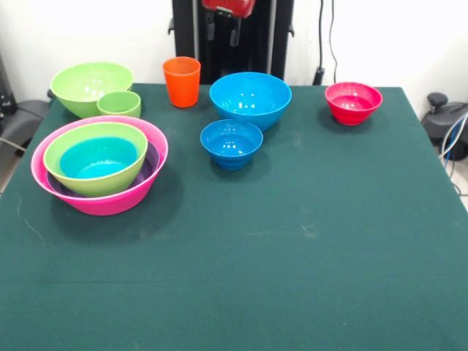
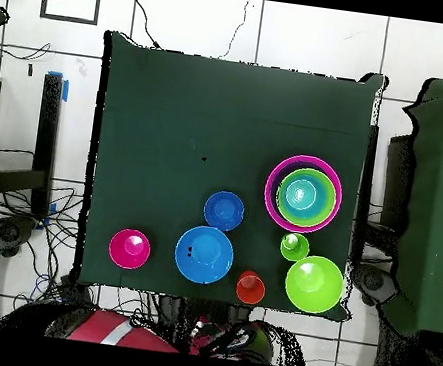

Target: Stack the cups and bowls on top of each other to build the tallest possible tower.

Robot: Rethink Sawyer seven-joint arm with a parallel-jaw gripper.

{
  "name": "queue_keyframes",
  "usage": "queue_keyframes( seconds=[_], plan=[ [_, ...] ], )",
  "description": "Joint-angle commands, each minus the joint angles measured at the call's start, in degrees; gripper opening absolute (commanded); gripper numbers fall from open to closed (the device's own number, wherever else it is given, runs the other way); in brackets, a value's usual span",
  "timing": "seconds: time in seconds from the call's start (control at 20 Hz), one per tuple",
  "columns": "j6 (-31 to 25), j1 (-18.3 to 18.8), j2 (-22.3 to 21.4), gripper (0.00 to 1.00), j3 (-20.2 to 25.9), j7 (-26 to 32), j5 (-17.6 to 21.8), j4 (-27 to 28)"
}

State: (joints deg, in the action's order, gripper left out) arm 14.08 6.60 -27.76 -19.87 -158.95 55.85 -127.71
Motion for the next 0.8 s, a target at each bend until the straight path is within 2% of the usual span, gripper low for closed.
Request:
queue_keyframes(
  seconds=[0.05,0.25,0.6,0.7,0.8],
  plan=[
    [2.6,-0.2,8.4,1.00,1.6,4.1,4.4,5.9],
    [3.7,1.5,10.2,1.00,1.0,4.4,5.3,7.4],
    [7.7,2.0,14.1,1.00,-1.8,5.9,5.0,9.5],
    [8.4,2.5,14.4,1.00,-2.5,6.3,5.5,9.6],
    [7.2,2.7,12.7,1.00,-1.8,5.6,6.9,9.3]
  ],
)
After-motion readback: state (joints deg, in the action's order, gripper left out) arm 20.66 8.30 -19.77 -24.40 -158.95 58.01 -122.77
